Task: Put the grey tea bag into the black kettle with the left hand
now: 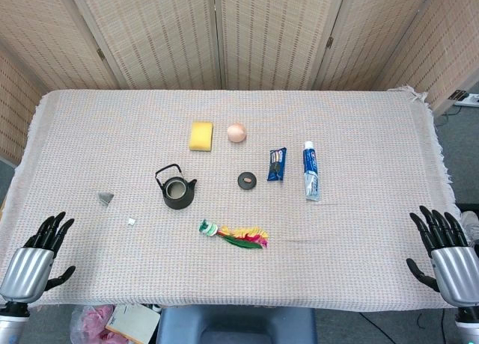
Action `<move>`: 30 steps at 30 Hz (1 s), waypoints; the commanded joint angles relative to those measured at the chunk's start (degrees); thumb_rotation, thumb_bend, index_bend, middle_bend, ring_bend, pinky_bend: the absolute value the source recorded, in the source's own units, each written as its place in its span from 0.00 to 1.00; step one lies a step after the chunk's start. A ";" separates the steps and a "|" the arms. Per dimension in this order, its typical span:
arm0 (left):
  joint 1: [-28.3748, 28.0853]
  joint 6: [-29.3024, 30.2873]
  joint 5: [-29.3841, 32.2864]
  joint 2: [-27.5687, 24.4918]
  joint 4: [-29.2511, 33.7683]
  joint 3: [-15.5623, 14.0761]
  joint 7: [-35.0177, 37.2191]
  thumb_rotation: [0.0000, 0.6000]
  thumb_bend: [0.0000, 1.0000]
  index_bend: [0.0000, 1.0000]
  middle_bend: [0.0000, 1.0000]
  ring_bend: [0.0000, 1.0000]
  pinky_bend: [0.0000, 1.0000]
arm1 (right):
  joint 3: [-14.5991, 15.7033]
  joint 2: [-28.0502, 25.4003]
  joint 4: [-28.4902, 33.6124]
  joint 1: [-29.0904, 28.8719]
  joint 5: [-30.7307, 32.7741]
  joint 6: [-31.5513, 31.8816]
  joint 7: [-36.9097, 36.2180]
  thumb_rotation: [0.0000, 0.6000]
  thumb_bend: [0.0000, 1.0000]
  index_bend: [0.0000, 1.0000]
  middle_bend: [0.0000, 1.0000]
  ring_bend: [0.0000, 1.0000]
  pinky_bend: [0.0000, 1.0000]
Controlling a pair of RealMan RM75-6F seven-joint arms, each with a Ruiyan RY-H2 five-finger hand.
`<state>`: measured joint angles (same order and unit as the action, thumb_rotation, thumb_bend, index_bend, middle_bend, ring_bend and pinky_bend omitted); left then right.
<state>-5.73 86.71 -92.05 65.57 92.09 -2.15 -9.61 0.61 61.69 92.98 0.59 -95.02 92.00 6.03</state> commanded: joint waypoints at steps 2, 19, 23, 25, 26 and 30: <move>-0.11 -0.33 -0.03 0.08 -0.29 0.08 0.11 1.00 0.24 0.00 0.01 0.00 0.35 | -0.20 0.18 0.09 -0.05 0.24 -0.15 0.37 1.00 0.21 0.00 0.00 0.00 0.00; -7.38 -3.25 -8.82 1.97 -1.75 1.68 6.80 1.00 0.24 0.10 0.97 0.86 1.00 | 0.10 -0.61 0.13 -0.08 -1.36 0.26 -1.73 1.00 0.22 0.00 0.00 0.00 0.00; -11.82 -11.43 -6.30 1.69 -0.23 2.66 5.97 1.00 0.24 0.28 1.00 1.00 1.00 | 0.26 -0.46 0.23 -0.39 -2.04 -0.14 -1.30 1.00 0.22 0.00 0.00 0.00 0.00; -13.91 -15.87 -3.56 2.05 0.28 3.60 4.80 1.00 0.24 0.30 1.00 1.00 1.00 | 0.24 -0.36 0.35 -0.51 -2.06 -0.36 -1.00 1.00 0.22 0.00 0.00 0.00 0.00; -14.94 -18.03 -2.16 2.47 0.19 4.05 4.26 1.00 0.24 0.31 1.00 1.00 1.00 | 0.20 -0.29 0.40 -0.56 -2.00 -0.47 -0.83 1.00 0.22 0.00 0.00 0.00 0.00; -19.54 -27.28 3.43 4.79 -2.07 5.48 1.71 1.00 0.24 0.32 1.00 1.00 1.00 | -0.18 0.09 0.62 -0.88 -1.12 -1.33 0.30 1.00 0.22 0.00 0.00 0.00 0.00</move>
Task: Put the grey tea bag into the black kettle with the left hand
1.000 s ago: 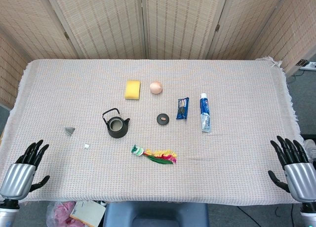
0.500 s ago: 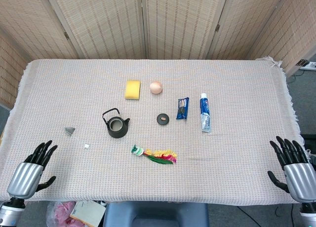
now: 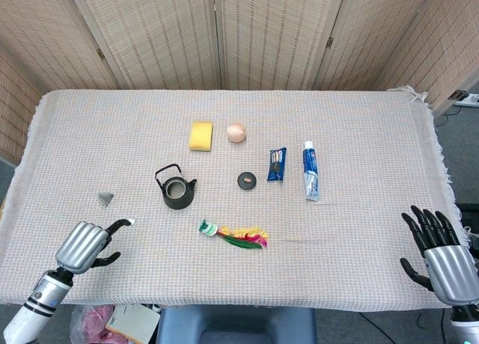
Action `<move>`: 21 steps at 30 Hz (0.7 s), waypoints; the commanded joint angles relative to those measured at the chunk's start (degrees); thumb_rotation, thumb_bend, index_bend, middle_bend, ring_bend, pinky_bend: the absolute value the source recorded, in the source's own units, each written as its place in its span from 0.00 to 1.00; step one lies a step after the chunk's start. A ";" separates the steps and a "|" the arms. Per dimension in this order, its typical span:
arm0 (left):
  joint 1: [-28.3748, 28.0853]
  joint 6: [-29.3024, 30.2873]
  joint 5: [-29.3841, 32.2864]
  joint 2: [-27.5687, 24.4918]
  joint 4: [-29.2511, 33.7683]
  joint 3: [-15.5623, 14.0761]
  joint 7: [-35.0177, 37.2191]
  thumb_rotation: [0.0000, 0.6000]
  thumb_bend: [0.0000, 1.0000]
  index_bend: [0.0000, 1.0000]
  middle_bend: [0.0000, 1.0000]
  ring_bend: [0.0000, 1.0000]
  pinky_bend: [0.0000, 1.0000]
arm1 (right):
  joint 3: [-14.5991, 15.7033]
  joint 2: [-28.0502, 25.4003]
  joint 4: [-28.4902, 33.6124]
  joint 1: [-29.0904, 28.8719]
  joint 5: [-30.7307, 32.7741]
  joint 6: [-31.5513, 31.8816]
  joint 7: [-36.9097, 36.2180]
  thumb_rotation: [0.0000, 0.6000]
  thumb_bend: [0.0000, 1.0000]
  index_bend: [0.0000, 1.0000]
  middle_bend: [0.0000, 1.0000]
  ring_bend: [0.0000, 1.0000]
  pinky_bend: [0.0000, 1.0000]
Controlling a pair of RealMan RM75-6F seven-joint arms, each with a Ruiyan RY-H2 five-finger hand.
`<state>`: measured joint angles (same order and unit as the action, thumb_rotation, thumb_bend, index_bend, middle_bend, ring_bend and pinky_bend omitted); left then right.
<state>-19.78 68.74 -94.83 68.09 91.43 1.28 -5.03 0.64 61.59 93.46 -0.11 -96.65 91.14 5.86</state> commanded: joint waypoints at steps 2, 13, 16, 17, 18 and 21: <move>-6.98 -11.99 8.03 3.45 -2.78 2.48 -3.58 1.00 0.24 0.33 1.00 1.00 1.00 | -0.44 0.30 0.25 -0.34 1.10 -0.92 0.83 1.00 0.22 0.00 0.00 0.00 0.00; -12.02 -17.04 9.72 8.02 -13.42 2.97 2.49 1.00 0.24 0.36 1.00 1.00 1.00 | -1.20 0.83 0.49 -0.80 3.58 -2.50 2.57 1.00 0.22 0.00 0.00 0.00 0.00; -12.84 -18.37 9.71 8.97 -16.46 2.32 5.16 1.00 0.24 0.36 1.00 1.00 1.00 | -1.30 1.06 0.50 -0.92 3.92 -2.82 3.05 1.00 0.22 0.00 0.00 0.00 0.00; -13.19 -18.96 9.76 9.31 -17.59 2.09 5.93 1.00 0.24 0.37 1.00 1.00 1.00 | -1.34 1.14 0.51 -1.04 4.10 -3.10 3.28 1.00 0.22 0.00 0.00 0.00 0.00; -13.46 -19.42 9.84 9.51 -18.33 1.95 6.49 1.00 0.24 0.37 1.00 1.00 1.00 | -1.38 1.18 0.51 -1.14 4.26 -3.34 3.44 1.00 0.22 0.00 0.00 0.00 0.00; -14.13 -20.74 10.30 10.03 -20.33 1.57 8.36 1.00 0.24 0.37 1.00 1.00 1.00 | -1.51 1.22 0.59 -1.39 4.81 -3.96 3.68 1.00 0.22 0.00 0.00 0.00 0.00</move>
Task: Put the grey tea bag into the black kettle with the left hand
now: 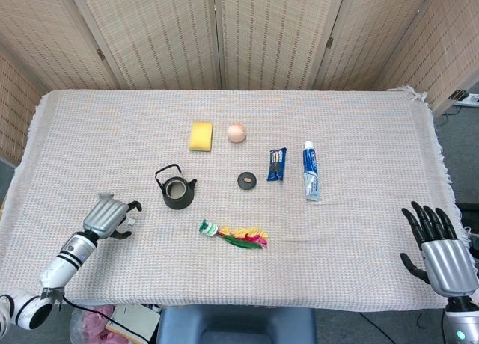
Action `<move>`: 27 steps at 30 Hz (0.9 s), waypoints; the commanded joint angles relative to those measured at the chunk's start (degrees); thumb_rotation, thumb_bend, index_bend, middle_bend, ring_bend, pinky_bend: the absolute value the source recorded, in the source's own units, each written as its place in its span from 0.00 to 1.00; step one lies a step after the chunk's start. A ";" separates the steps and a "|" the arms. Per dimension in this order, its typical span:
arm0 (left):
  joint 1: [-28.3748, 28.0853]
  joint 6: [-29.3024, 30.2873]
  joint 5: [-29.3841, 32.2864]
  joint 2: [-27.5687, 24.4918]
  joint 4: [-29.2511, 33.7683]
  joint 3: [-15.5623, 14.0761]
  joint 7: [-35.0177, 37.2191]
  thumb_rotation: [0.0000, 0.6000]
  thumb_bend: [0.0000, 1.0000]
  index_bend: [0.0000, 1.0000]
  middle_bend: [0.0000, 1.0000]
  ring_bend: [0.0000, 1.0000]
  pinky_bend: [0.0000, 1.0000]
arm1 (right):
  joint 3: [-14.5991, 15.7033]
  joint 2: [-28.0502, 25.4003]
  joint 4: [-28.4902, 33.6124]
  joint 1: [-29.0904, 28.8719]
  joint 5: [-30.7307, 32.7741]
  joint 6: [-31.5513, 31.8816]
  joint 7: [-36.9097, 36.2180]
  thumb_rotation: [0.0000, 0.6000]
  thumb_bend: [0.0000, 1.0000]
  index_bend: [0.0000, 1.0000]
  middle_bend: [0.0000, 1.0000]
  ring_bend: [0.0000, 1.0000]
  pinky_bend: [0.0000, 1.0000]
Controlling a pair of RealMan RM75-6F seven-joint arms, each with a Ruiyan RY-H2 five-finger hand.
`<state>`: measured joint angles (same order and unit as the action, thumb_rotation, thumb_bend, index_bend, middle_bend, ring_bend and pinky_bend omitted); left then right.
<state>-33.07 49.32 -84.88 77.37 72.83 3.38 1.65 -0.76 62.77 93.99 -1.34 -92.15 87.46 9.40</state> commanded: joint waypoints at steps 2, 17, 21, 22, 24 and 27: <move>-1.13 -1.72 0.32 1.15 -2.98 -0.90 2.83 1.00 0.25 0.38 1.00 1.00 1.00 | -0.22 0.05 0.06 -0.24 0.55 -0.39 0.21 1.00 0.22 0.00 0.00 0.00 0.00; -2.30 -2.13 -1.07 3.46 -9.85 -3.26 9.38 1.00 0.29 0.45 1.00 1.00 1.00 | -0.28 0.43 0.13 -0.64 1.37 -1.27 1.35 1.00 0.22 0.00 0.00 0.00 0.00; -2.63 -2.27 -1.15 3.78 -10.77 -3.60 10.37 1.00 0.29 0.45 1.00 1.00 1.00 | -0.35 0.50 0.18 -0.79 1.66 -1.54 1.51 1.00 0.22 0.00 0.00 0.00 0.00; -2.71 -2.31 -1.16 3.85 -10.94 -3.65 10.59 1.00 0.29 0.45 1.00 1.00 1.00 | -0.35 0.50 0.19 -0.81 1.68 -1.57 1.53 1.00 0.22 0.00 0.00 0.00 0.00; -2.95 -2.49 -1.18 3.94 -11.27 -3.78 10.95 1.00 0.29 0.45 1.00 1.00 1.00 | -0.36 0.49 0.17 -0.84 1.73 -1.60 1.50 1.00 0.22 0.00 0.00 0.00 0.00; -3.30 -2.68 -1.27 4.04 -11.55 -3.95 11.16 1.00 0.29 0.46 1.00 1.00 1.00 | -0.42 0.44 0.13 -0.89 1.88 -1.63 1.42 1.00 0.22 0.00 0.00 0.00 0.00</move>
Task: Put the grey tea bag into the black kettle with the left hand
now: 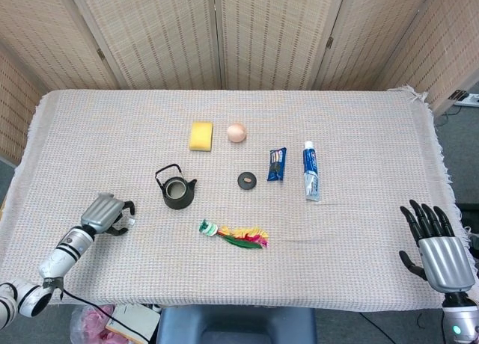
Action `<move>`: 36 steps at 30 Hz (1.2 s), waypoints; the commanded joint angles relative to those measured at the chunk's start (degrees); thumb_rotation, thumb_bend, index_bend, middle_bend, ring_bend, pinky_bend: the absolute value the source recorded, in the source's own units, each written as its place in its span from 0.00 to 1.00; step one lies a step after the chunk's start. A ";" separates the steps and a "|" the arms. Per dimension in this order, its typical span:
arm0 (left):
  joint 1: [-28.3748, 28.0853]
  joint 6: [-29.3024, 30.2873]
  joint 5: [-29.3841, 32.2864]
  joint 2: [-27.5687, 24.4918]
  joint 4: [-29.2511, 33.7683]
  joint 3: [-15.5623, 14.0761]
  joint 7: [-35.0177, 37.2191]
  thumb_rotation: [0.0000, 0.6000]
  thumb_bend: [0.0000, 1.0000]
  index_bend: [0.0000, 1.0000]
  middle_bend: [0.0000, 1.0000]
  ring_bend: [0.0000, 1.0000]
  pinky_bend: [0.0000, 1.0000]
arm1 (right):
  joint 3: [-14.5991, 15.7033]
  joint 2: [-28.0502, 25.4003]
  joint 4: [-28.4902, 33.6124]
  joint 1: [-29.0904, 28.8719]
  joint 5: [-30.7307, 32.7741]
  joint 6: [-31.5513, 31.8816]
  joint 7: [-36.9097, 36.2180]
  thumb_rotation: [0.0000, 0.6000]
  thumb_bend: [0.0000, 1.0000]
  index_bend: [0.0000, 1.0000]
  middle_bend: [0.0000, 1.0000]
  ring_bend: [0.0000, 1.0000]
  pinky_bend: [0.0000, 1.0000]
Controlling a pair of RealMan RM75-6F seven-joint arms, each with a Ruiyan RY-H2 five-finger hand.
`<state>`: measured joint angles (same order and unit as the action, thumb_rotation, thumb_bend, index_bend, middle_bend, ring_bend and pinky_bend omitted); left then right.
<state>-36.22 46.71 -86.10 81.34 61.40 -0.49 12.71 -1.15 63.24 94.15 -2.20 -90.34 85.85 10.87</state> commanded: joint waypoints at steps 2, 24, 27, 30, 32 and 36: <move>-0.35 -0.19 -0.13 0.18 -0.35 -0.21 0.26 1.00 0.29 0.46 1.00 1.00 1.00 | -0.08 -0.06 -0.04 -0.05 0.19 -0.05 -0.11 1.00 0.22 0.00 0.00 0.00 0.00; -2.68 -2.22 -2.24 1.77 -5.38 -2.73 7.53 1.00 0.33 0.51 1.00 1.00 1.00 | -0.54 0.46 -0.16 -0.73 1.81 -1.21 1.03 1.00 0.22 0.00 0.00 0.00 0.00; -2.82 -2.05 -2.48 2.02 -5.80 -2.95 8.04 1.00 0.33 0.53 1.00 1.00 1.00 | -0.57 0.50 -0.14 -0.74 1.89 -1.17 1.10 1.00 0.22 0.00 0.00 0.00 0.00; -2.93 -1.96 -2.65 2.17 -6.01 -3.17 8.47 1.00 0.33 0.54 1.00 1.00 1.00 | -0.55 0.55 -0.13 -0.75 1.90 -1.12 1.17 1.00 0.22 0.00 0.00 0.00 0.00; -2.97 -1.94 -2.72 2.26 -6.11 -3.31 8.65 1.00 0.33 0.55 1.00 1.00 1.00 | -0.51 0.57 -0.13 -0.76 1.91 -1.17 1.24 1.00 0.23 0.00 0.00 0.00 0.00; -3.02 -1.87 -2.70 2.37 -6.32 -3.50 9.18 1.00 0.34 0.56 1.00 1.00 1.00 | -0.46 0.62 -0.13 -0.80 1.90 -1.20 1.34 1.00 0.22 0.00 0.00 0.00 0.00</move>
<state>-39.25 44.81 -88.81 83.70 55.11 -3.97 21.86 -1.61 63.86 94.03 -3.00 -88.43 84.66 12.22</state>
